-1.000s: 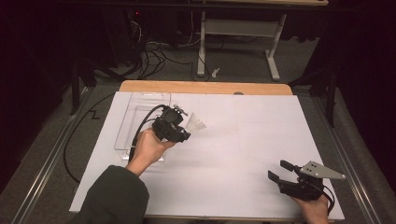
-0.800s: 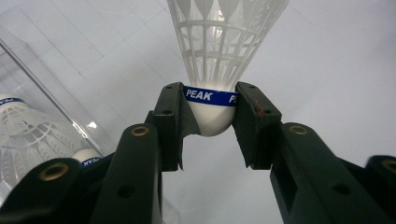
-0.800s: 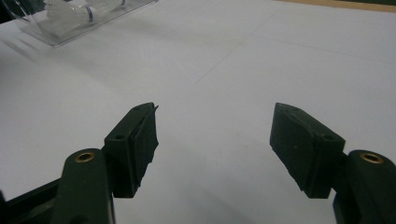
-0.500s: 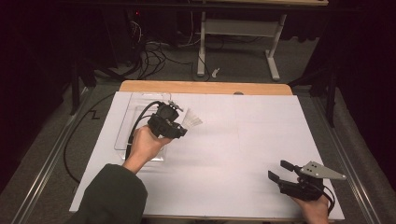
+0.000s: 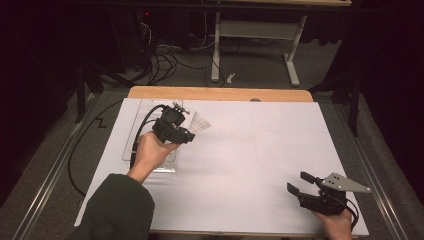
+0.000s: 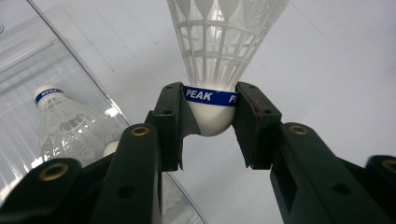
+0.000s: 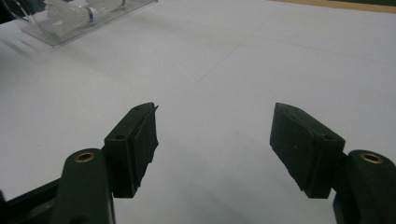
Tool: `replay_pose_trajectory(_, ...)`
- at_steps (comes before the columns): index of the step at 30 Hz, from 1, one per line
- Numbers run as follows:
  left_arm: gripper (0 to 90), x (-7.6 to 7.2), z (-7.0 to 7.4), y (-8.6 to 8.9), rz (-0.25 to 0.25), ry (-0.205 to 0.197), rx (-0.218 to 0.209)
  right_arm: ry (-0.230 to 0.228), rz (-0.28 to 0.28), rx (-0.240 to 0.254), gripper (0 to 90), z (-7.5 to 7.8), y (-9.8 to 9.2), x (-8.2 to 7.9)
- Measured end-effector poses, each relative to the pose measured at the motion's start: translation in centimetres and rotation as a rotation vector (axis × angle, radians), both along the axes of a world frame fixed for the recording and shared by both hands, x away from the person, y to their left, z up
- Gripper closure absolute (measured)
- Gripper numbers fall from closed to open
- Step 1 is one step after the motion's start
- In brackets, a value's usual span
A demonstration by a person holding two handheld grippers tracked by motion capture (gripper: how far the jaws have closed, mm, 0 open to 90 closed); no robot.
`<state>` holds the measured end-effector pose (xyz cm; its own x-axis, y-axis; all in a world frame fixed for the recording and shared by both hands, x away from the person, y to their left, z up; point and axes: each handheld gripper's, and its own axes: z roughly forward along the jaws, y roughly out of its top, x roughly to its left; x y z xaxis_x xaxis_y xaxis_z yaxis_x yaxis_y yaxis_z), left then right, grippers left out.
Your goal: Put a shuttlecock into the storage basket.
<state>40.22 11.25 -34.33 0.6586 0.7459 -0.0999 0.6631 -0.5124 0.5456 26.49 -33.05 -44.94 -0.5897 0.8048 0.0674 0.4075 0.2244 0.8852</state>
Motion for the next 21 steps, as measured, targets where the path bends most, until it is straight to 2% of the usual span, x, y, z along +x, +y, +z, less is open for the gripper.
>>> replay_pose_trajectory(9, 64.8, 0.3, 0.2, 0.9, 0.031, -0.007, -0.002, -0.002, 0.001, -0.001, 32.3, 0.0, 0.0, 0.0)
replay_pose_trajectory(21, 64.8, 0.9, 0.3, 1.9, 0.057, 0.005, -0.017, -0.002, 0.001, -0.001, 32.3, 0.0, 0.0, 0.0)
